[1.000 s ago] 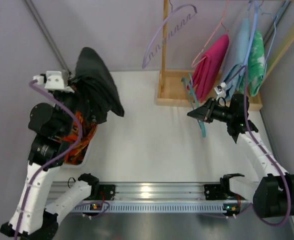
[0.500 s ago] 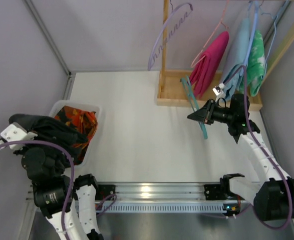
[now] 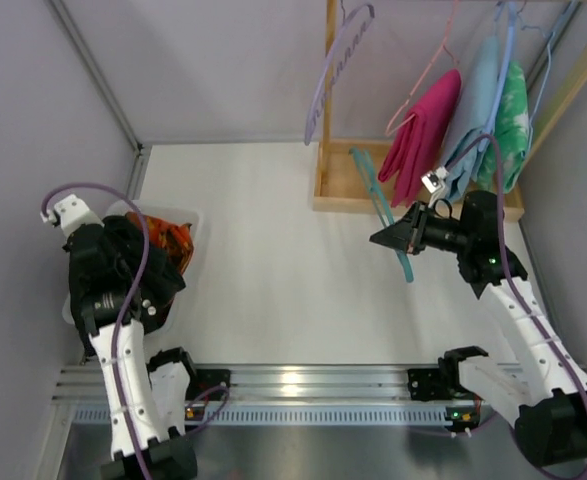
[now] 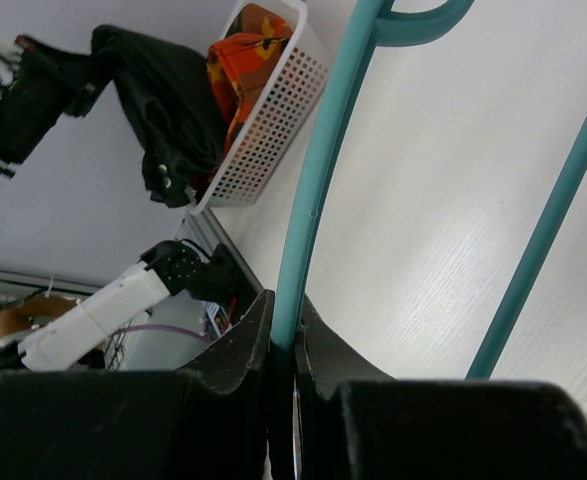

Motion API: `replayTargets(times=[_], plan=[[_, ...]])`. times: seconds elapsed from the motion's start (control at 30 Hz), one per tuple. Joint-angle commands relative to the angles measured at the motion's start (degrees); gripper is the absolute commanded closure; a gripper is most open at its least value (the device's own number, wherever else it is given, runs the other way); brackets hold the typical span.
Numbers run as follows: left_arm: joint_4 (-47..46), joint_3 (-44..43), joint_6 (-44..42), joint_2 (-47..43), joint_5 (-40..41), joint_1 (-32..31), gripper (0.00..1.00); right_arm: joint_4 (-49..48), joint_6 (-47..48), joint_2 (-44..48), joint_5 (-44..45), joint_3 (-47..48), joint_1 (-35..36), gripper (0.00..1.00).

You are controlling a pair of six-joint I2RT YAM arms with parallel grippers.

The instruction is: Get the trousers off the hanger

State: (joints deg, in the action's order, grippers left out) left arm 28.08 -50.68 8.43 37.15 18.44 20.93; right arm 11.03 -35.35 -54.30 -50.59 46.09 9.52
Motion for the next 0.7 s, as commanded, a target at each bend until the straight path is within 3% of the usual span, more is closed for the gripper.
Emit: replayTargets(times=[0.0, 0.27, 0.33, 0.4, 0.47, 0.53, 0.67], plan=[[-20.21, 1.37, -2.01, 8.00, -5.42, 0.17, 1.00, 1.09, 2.48, 2.88, 0.58, 4.18, 1.38, 1.00], [-29.48, 1.01, -7.90, 27.00, -4.11, -5.54, 1.00, 4.70, 4.24, 5.34, 2.33, 7.17, 4.36, 1.00], [-29.48, 2.50, -7.90, 29.82, -4.81, -5.55, 0.82, 4.79, 3.89, 5.79, 2.60, 7.96, 4.89, 1.00], [-28.96, 4.26, -7.90, 30.88, -5.77, -5.55, 0.55, 5.84, 3.19, 5.88, 3.21, 9.45, 5.07, 1.00], [-25.12, 4.36, -6.07, 29.92, -7.62, -5.55, 0.14, 9.34, 1.44, 5.79, 5.57, 10.95, 5.16, 1.00], [-24.74, 5.14, -5.61, 25.64, -10.51, -5.98, 0.01, 11.03, -0.49, 5.18, 6.81, 14.63, 5.07, 1.00], [-24.82, 6.12, -6.14, 17.10, -11.49, -9.06, 0.01, 11.74, -6.29, 1.76, 8.93, 22.71, 4.98, 1.00]])
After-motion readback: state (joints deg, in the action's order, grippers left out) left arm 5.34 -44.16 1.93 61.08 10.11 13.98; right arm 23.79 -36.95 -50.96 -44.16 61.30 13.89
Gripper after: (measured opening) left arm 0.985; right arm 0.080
